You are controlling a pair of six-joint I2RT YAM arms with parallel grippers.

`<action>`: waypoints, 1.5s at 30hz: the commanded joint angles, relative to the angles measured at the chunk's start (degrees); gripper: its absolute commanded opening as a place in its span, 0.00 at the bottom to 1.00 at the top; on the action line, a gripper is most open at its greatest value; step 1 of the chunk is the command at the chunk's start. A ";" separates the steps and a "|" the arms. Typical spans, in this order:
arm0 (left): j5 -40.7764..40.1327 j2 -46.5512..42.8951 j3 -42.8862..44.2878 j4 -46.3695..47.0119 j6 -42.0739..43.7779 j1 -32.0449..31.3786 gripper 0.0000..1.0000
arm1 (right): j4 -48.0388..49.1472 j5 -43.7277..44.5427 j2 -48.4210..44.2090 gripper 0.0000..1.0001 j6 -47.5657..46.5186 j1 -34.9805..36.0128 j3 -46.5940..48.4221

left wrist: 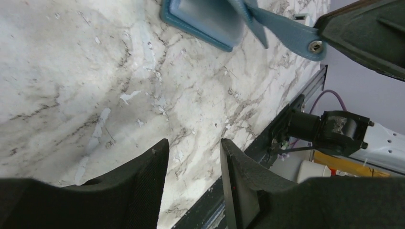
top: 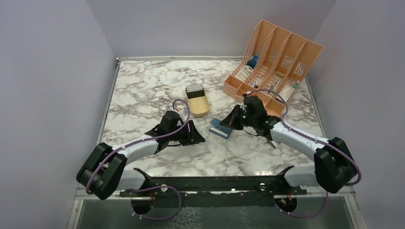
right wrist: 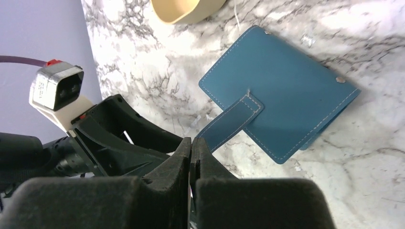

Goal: Put the credit cards into the card holder
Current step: Open the card holder at the center of the board.

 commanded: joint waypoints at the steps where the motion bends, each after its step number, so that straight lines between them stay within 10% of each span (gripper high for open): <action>1: -3.24 2.98 0.20 6.28 -0.95 -0.29 0.47 | 2.42 -2.44 -0.19 0.01 -1.85 -2.09 0.44; 10: -1.12 4.13 2.45 8.98 -0.36 -0.38 0.41 | 7.24 -15.64 -6.65 0.01 0.30 -1.67 -6.89; 21: 2.93 4.77 1.51 9.56 -2.76 -1.91 0.31 | 11.07 -10.86 -15.10 0.01 10.95 8.45 -13.49; 30: -3.59 0.33 2.10 1.37 -1.96 -1.96 0.50 | 2.88 -0.50 -10.39 0.01 4.16 8.52 -11.29; 45: -3.16 -4.98 0.40 -5.57 -1.23 -2.05 0.50 | 4.68 4.19 -6.87 0.01 1.83 8.51 -11.61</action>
